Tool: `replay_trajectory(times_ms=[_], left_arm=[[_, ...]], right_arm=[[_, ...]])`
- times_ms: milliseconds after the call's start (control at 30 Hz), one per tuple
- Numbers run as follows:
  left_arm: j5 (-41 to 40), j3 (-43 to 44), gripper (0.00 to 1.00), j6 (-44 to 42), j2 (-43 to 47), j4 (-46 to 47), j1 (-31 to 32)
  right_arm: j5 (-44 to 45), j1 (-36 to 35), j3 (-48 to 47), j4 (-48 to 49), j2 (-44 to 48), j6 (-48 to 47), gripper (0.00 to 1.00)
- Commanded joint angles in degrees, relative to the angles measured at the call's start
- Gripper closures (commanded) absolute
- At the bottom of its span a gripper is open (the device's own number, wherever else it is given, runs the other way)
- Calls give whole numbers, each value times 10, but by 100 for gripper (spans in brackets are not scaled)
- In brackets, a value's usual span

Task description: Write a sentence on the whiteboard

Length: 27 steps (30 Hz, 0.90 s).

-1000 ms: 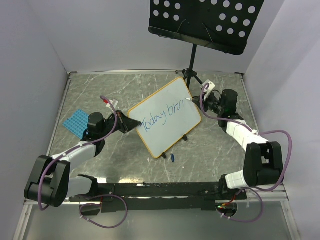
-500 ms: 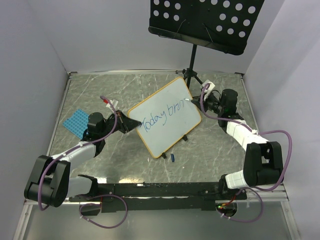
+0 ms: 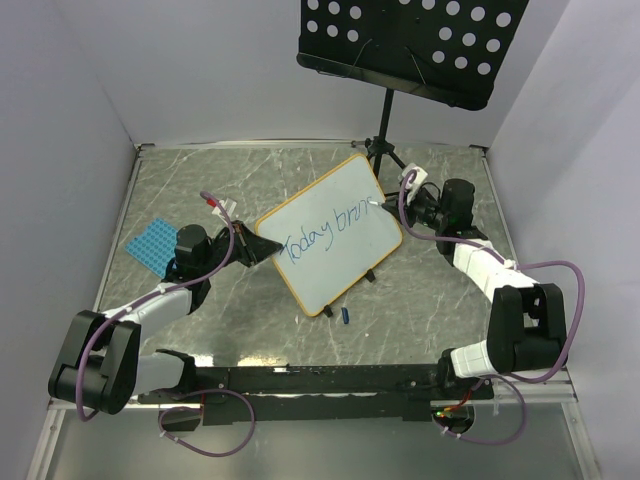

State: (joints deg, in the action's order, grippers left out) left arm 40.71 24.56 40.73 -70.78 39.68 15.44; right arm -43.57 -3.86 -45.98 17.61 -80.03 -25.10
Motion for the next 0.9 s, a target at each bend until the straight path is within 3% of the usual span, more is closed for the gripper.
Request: replay_trajectory(times_ms=[0,867], left_arm=[[54,-13,99,-59,-9,-32,12],[55,-10,99,-60,-10,-36,12]], right_arm=[[-5,2,-2,-18,13,-23,100],[4,15,-37,21,-2,24,100]])
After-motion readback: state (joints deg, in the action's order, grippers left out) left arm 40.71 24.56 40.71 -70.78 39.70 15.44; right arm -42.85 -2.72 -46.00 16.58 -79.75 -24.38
